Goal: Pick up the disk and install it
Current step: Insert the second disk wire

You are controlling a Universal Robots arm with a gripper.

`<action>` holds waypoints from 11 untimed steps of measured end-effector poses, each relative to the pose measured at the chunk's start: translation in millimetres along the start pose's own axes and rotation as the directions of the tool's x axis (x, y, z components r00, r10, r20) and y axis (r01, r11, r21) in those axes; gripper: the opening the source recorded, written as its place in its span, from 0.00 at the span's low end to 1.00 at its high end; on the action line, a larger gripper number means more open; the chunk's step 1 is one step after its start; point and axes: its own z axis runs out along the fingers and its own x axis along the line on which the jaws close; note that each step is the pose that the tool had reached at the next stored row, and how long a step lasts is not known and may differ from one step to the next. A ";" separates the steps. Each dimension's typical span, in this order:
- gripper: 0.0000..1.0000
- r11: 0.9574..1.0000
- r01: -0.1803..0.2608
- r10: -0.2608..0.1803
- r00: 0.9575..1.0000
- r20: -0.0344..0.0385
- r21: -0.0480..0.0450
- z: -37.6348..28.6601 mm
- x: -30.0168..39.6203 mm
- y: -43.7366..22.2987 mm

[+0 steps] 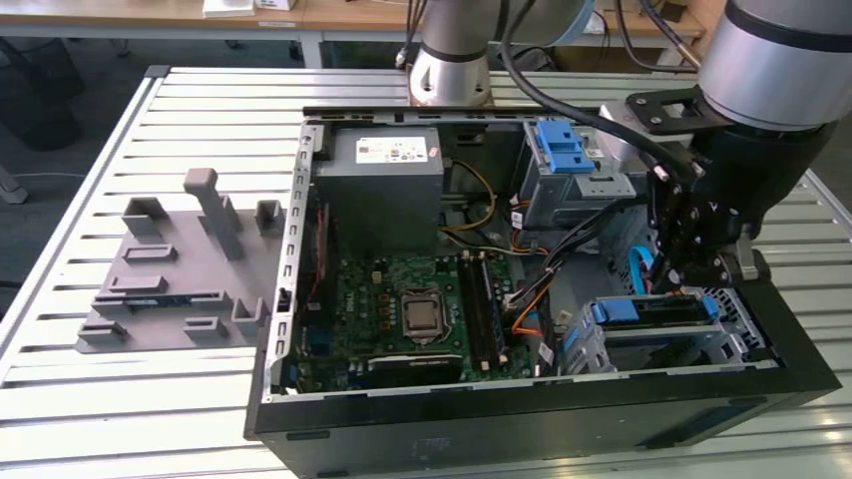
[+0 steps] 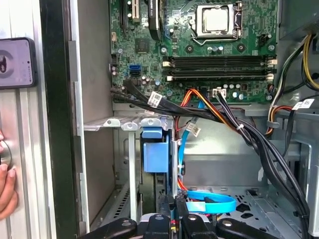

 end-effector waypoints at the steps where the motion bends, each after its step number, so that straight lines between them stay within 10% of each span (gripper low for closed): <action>1: 0.16 1.000 0.001 -0.001 1.000 0.005 0.001 0.4 0.3 0.3; 11: 0.16 1.000 0.001 -0.001 0.998 0.061 0.013 4.6 9.0 2.5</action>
